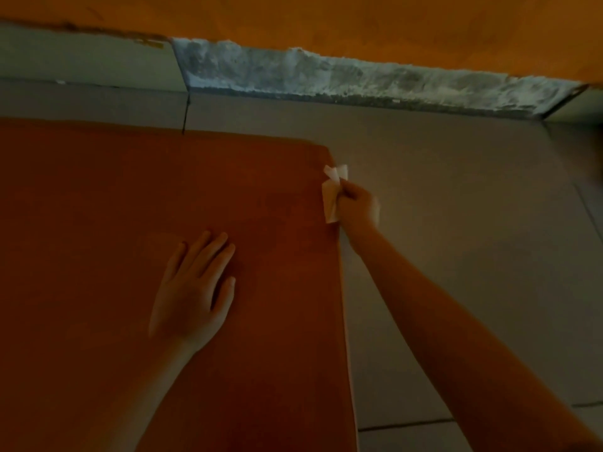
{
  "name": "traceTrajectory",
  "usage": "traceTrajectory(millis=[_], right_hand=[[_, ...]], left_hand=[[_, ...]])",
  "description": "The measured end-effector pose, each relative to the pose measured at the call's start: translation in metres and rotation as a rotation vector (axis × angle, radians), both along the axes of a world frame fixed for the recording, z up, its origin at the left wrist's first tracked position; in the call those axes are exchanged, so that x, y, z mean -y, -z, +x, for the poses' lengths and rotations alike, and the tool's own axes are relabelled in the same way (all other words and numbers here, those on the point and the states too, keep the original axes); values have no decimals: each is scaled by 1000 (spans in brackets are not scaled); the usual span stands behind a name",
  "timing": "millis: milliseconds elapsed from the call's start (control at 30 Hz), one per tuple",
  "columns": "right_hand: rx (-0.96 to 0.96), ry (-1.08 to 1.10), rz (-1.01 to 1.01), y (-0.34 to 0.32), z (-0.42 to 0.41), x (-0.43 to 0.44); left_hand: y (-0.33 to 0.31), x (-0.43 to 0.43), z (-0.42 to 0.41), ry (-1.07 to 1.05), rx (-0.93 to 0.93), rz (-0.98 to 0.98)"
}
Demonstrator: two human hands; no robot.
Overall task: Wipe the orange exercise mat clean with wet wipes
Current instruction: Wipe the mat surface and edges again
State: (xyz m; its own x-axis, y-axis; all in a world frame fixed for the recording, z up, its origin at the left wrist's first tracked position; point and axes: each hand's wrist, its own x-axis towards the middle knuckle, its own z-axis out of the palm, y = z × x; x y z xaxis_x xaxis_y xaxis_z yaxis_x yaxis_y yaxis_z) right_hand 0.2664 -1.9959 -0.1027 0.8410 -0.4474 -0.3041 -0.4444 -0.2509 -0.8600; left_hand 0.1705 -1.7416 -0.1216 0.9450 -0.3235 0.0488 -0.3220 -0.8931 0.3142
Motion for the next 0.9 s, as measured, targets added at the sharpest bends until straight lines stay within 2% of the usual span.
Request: traceTrajectory(millis=[67,133,167,200,300,467,700,900], right_hand=[[72,-211,-271,9,-12,4],[96,-362,-644,16,-19,11],[94,-395,-765,17,-20,14],[112,-416,-786,18,-21,15],[217,-419,-547,21,-23,10],[236,-296,-377,32,-23,2],[275,-160,-315,28,12,-8],[160,-152,-360,14,66,-5]], left_hand=[[0,0,0,-6,-4,0],[-1,0,0,-3,-4,1],[-1,0,0,-2,-4,2],[-1,0,0,-2,-3,1],[-2,1,0,0,-9,-10],[-1,0,0,1,-9,-25],[1,0,1,6,10,-47],[2,0,1,11,8,-48]])
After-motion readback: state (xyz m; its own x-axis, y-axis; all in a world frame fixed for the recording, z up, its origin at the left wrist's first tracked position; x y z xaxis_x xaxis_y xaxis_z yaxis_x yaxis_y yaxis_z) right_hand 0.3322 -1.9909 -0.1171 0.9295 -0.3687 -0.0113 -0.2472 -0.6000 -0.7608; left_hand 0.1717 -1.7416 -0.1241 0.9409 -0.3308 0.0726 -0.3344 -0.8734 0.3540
